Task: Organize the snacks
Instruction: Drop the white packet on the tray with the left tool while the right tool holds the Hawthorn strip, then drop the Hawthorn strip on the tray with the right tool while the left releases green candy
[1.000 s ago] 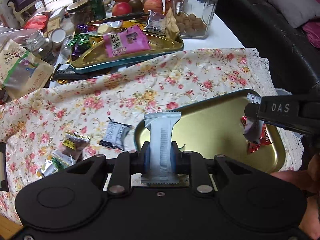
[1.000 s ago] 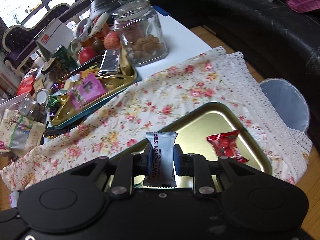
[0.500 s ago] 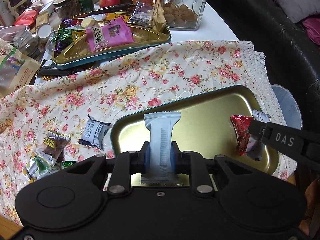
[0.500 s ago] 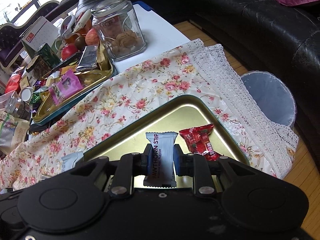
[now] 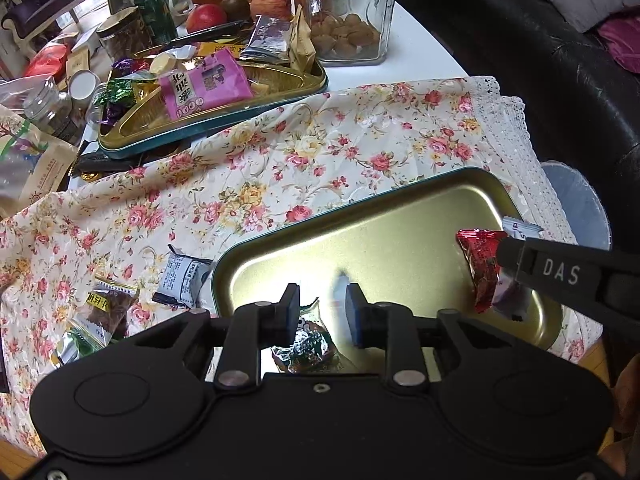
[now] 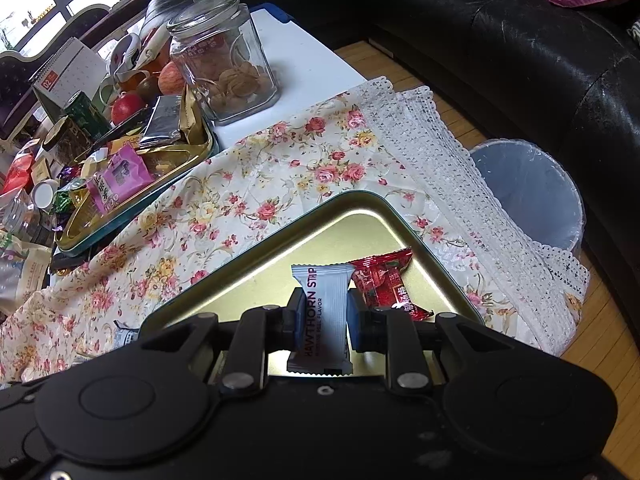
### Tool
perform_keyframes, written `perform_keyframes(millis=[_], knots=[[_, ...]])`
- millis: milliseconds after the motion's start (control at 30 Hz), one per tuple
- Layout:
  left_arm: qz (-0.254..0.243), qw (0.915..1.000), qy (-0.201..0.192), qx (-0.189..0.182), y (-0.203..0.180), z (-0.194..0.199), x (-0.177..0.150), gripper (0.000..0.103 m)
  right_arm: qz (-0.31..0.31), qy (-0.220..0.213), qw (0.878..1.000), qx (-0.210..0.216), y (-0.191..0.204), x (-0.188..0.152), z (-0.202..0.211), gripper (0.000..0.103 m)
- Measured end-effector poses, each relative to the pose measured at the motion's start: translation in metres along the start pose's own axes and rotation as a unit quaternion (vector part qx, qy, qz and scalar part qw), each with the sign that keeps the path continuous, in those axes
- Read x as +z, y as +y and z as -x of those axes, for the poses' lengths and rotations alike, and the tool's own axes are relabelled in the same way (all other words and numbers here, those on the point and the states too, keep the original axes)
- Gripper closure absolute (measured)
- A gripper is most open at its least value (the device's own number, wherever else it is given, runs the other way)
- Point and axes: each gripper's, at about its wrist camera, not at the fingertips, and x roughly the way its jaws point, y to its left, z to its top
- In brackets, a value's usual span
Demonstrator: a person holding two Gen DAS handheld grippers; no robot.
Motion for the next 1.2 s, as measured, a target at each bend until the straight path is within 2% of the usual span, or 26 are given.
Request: perform_keyframes(millis=[800,1033,1200], knots=[[0.043,0.9989,0.013,0.013,0.025,-0.005,0.008,0.067,-0.015,0.007,1.000,-0.003,-0.008,0.001,0.001,0.079],[0.042,0.9989,0.013,0.014,0.025,-0.005,0.007,0.067,-0.020,0.002,1.000,-0.005,-0.009,0.002,0.003,0.077],[0.041,0.9990,0.014,0.015,0.024,-0.005,0.007,0.067,-0.021,0.000,1.000,-0.009,-0.010,0.003,0.003,0.072]])
